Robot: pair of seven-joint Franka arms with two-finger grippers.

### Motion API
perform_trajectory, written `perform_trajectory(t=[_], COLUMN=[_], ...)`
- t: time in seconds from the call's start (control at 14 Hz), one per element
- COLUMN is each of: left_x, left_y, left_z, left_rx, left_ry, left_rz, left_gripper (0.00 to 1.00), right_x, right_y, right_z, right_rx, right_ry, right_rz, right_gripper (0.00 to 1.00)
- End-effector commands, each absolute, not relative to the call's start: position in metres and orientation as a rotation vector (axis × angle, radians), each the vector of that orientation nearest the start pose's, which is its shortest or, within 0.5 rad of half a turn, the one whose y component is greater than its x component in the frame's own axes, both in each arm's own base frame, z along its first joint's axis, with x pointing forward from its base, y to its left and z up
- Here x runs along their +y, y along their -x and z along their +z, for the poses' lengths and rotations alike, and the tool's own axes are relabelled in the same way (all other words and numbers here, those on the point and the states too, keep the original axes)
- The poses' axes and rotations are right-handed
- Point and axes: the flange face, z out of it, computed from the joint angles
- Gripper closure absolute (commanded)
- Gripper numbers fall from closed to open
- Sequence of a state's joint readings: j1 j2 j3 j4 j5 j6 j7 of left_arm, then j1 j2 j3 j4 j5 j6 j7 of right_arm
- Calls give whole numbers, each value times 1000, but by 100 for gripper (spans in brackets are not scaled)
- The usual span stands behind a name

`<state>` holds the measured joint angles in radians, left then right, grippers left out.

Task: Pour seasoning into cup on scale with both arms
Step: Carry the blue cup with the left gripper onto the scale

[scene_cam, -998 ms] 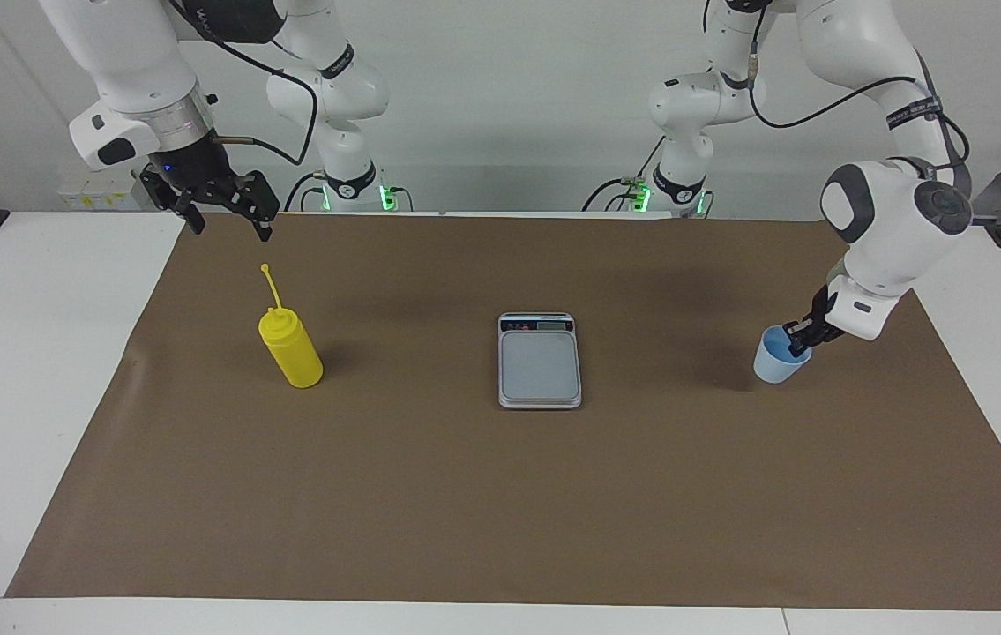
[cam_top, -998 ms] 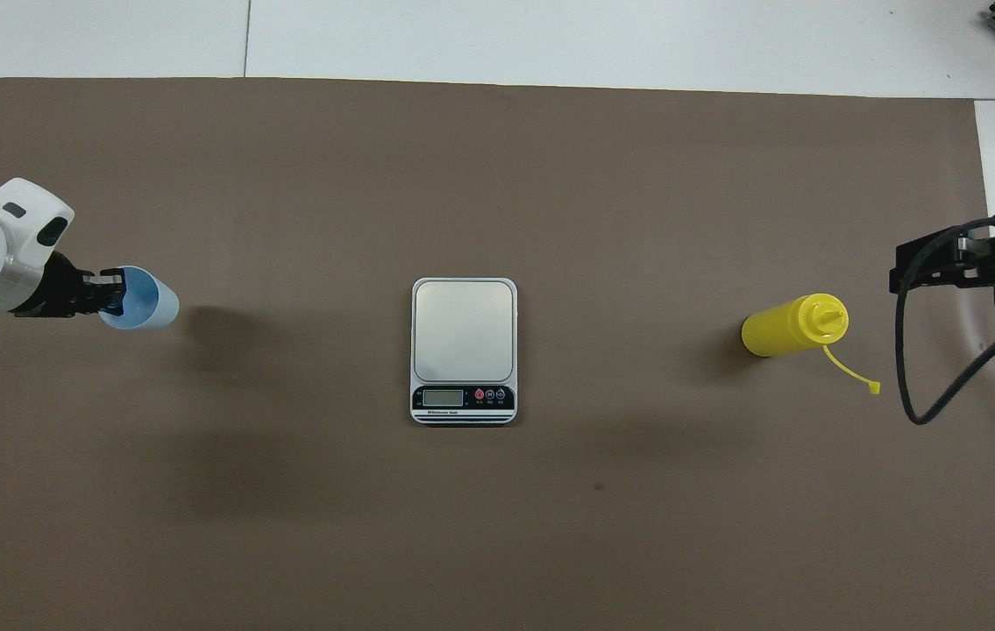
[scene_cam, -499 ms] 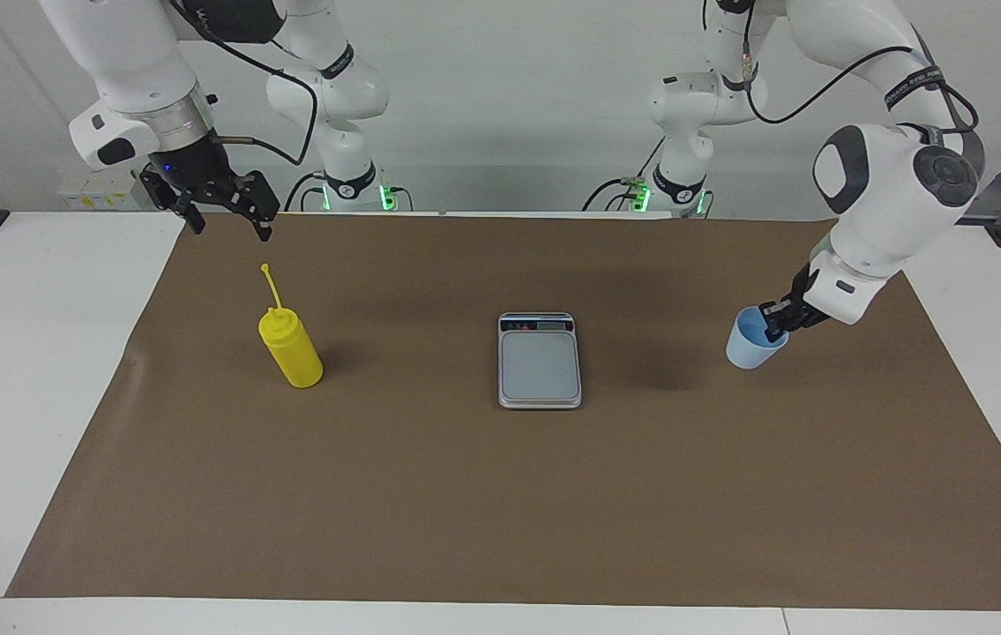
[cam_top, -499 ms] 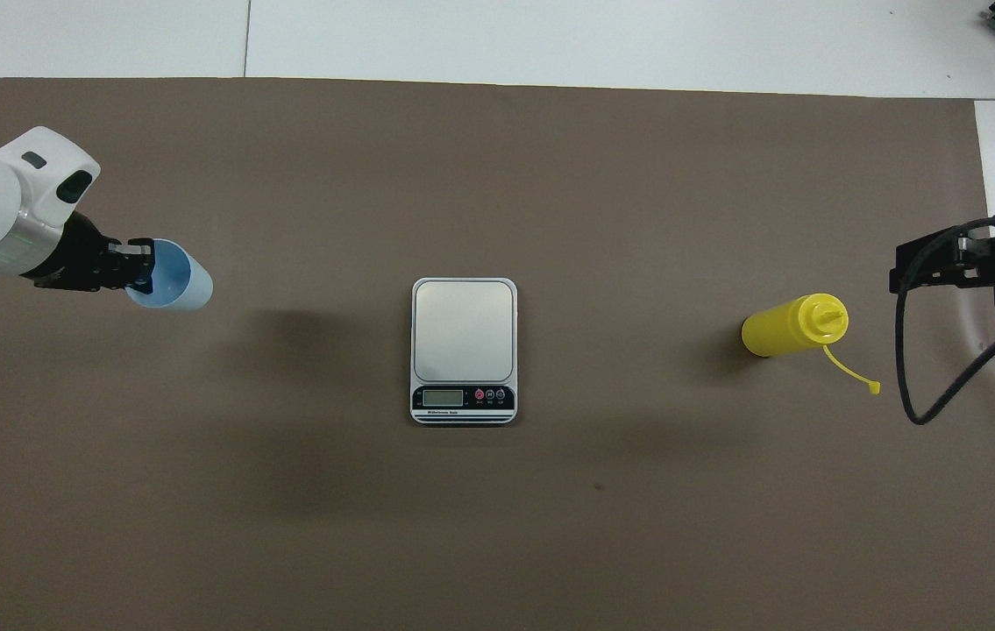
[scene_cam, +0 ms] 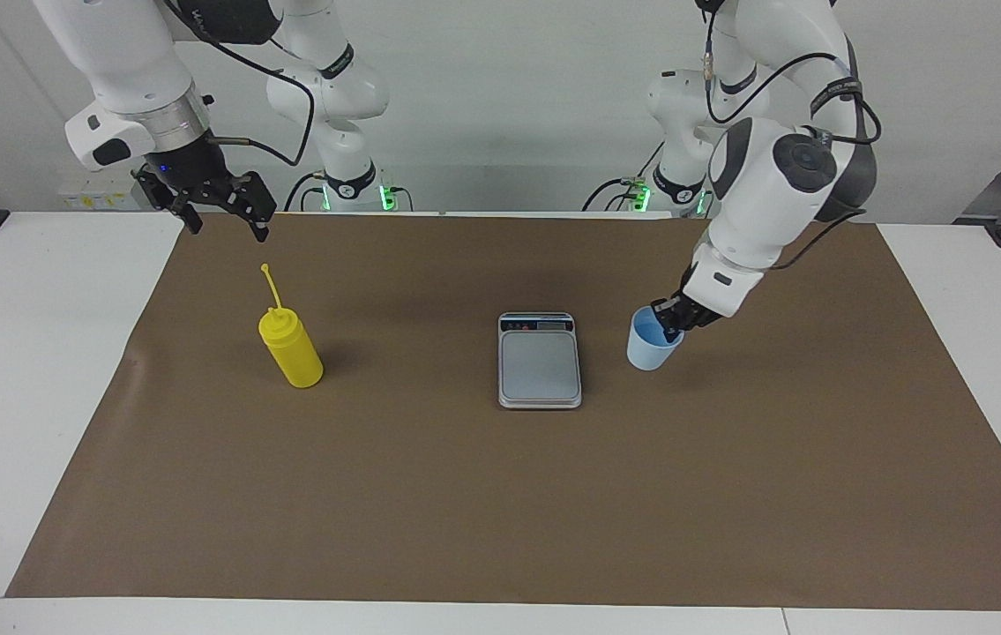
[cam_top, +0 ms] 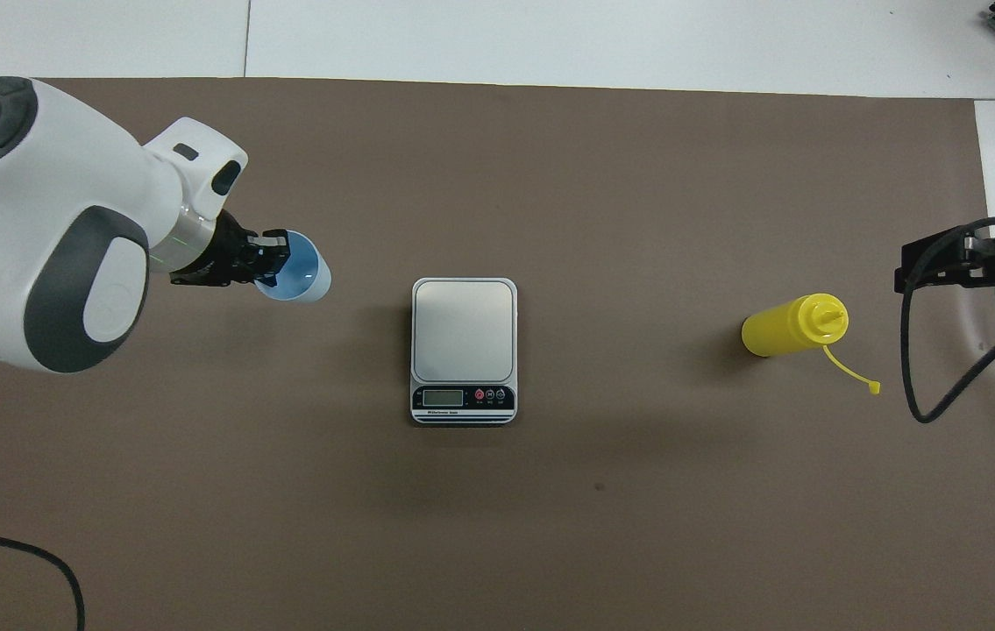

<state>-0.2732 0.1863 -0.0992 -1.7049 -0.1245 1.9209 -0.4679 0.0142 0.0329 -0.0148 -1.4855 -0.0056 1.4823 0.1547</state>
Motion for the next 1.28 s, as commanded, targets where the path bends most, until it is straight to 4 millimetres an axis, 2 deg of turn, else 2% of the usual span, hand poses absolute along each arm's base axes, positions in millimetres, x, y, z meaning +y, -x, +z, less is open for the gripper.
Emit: perform_trajectory(t=[0.0, 0.21, 0.5, 0.64, 0.86, 1.21], left_x=[-269, -308, -353, -356, -363, -362], left_y=[-571, -567, -549, -544, -542, -540], left_z=[477, 454, 415, 403, 394, 385], left_rx=[-211, -197, -156, -155, -141, -140], left_ry=[3299, 3303, 3272, 3262, 3265, 3266], left_rz=[20, 26, 98, 113, 102, 93], left_gripper=[100, 100, 100, 100, 100, 100], right_x=[-5, -5, -5, -5, -5, -5], right_y=[-547, -542, -541, -542, -544, -544], right_z=[635, 626, 623, 623, 620, 619], right_rx=[225, 230, 244, 247, 249, 252], right_ry=[3125, 3123, 3121, 3121, 3120, 3120], right_rz=[73, 73, 64, 61, 33, 32], right_gripper=[0, 0, 0, 0, 0, 0])
